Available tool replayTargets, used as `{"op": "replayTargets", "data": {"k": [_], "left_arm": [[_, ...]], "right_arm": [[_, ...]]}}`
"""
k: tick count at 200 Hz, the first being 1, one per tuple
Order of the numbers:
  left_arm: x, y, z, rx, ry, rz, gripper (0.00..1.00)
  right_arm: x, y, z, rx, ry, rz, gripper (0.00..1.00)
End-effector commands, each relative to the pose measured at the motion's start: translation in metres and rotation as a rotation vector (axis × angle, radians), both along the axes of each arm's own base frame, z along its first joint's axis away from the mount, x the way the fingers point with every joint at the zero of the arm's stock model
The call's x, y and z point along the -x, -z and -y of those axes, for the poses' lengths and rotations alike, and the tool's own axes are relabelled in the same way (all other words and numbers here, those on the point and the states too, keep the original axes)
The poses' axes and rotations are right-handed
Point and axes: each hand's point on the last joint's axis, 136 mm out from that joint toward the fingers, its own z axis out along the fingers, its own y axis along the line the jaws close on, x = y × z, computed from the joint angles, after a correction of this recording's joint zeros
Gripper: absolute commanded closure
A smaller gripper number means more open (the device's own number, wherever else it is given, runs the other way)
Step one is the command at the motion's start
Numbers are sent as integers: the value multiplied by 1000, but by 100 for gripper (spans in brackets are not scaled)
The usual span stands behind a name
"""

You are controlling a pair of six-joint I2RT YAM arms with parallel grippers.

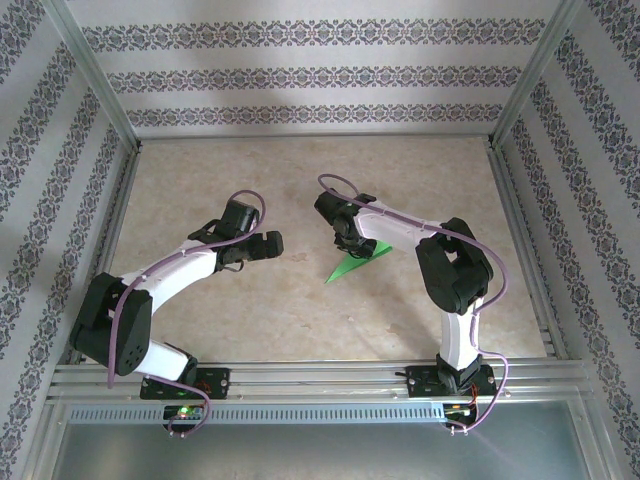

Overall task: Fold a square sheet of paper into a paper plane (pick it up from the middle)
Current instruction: Turn over the paper plane at the center of the table.

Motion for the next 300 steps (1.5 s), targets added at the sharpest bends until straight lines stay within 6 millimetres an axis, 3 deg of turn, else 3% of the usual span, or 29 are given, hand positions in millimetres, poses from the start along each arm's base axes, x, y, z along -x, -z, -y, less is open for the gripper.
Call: {"op": "replayTargets", "data": {"k": [1, 24, 48, 65, 93, 112, 145, 162, 192, 225, 257, 300], "left_arm": [[-2, 0, -2, -9, 15, -5, 4], [-1, 0, -3, -13, 12, -5, 4], [-1, 1, -3, -11, 11, -8, 4], [-1, 0, -3, -11, 10, -6, 3], [-2, -2, -4, -9, 2, -1, 3], [-2, -3, -7, -3, -19, -3, 3], [-2, -8, -12, 52, -63, 1, 4], [-2, -12, -12, 100, -80, 15, 5], [-2, -22, -13, 165, -108, 49, 7], [-2, -28, -9, 205, -107, 69, 11], [-4, -27, 9, 299, -61, 52, 19], [-9, -20, 36, 401, -3, 11, 33]], "right_arm": [[4, -5, 3, -5, 18, -1, 61], [6, 1, 3, -6, 18, -20, 64], [5, 1, 2, -13, 16, -15, 80], [2, -7, 2, -18, 4, 9, 90], [-6, -30, -3, -44, -49, 62, 98], [-16, -50, -22, -131, -153, 120, 100], [-29, -85, -76, -409, -381, 235, 100], [-31, -96, -103, -579, -485, 279, 100], [-29, -105, -131, -744, -596, 326, 100], [-29, -78, -140, -875, -611, 318, 97], [-25, -39, -129, -889, -567, 270, 95], [-19, -6, -109, -851, -524, 219, 91]]}}
